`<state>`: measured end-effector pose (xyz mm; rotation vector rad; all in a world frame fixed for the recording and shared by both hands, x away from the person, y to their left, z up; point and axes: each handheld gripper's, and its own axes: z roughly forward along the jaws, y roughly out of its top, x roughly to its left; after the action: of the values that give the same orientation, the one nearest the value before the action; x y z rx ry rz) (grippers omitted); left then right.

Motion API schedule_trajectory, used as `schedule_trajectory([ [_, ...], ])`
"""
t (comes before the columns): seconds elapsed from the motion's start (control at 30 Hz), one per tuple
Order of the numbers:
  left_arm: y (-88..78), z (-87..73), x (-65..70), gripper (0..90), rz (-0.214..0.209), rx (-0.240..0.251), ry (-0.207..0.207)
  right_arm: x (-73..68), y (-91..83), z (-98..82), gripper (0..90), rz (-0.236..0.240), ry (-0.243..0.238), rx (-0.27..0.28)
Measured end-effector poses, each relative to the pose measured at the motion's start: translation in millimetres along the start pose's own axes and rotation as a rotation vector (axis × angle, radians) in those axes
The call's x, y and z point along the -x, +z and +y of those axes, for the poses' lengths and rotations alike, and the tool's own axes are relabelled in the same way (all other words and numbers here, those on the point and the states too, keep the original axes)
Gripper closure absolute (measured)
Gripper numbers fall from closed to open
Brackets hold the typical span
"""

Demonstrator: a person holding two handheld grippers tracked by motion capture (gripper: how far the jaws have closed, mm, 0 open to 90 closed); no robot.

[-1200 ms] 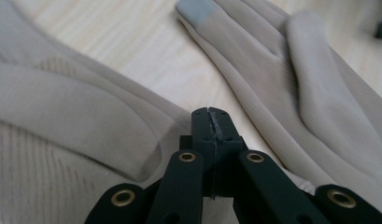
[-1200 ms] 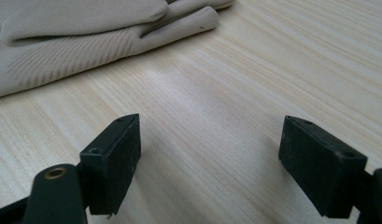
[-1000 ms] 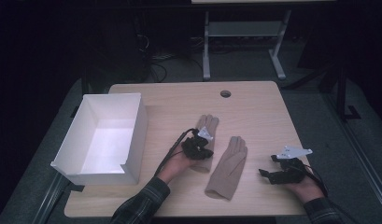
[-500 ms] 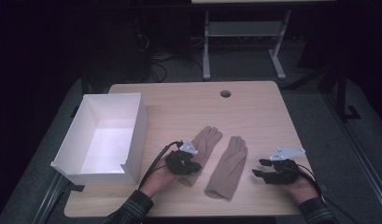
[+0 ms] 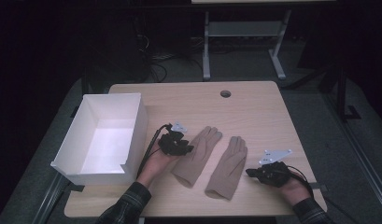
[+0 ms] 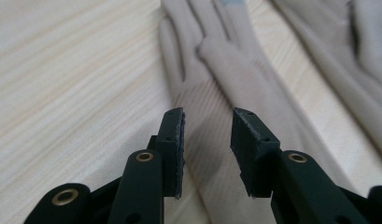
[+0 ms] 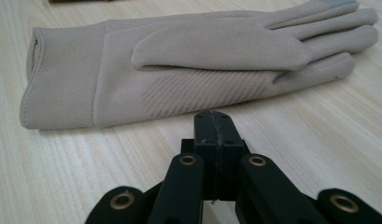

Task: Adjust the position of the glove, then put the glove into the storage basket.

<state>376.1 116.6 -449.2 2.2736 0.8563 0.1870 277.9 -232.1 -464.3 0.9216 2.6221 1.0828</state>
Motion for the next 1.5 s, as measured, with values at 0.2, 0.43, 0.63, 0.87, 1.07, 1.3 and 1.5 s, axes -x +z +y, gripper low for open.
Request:
schedule_trajectory([
  [0.2, 10.2, -3.3, -1.0, 63.3, 0.018, -0.03, 0.004, -0.7, 4.4, 3.6, 89.7, -0.007, -0.009, -0.005],
  [0.43, 11.6, -4.7, -1.3, 72.5, -0.001, -0.019, -0.004, 0.8, 10.3, 8.5, 89.7, -0.014, -0.014, -0.007],
  [0.63, 11.6, -3.8, -0.8, 84.8, -0.012, -0.019, -0.021, 0.4, 13.1, 9.8, 89.7, -0.013, -0.022, -0.022],
  [0.87, 0.6, 1.3, -3.5, 86.3, -0.067, 0.02, -0.07, -3.3, 16.2, 13.8, 89.7, -0.009, -0.03, -0.018],
  [1.07, -7.8, 6.5, 0.1, 86.3, -0.106, 0.069, -0.095, -5.0, 19.0, 16.0, 89.8, -0.004, -0.04, -0.017],
  [1.3, -15.3, 15.5, 9.3, 86.3, -0.153, 0.1, -0.075, -9.6, 23.4, 20.8, 89.7, 0.008, -0.056, -0.015],
  [1.5, -12.3, 21.5, 12.8, 86.2, -0.17, 0.093, -0.052, -12.9, 30.0, 27.5, 89.8, 0.012, -0.066, -0.019],
])
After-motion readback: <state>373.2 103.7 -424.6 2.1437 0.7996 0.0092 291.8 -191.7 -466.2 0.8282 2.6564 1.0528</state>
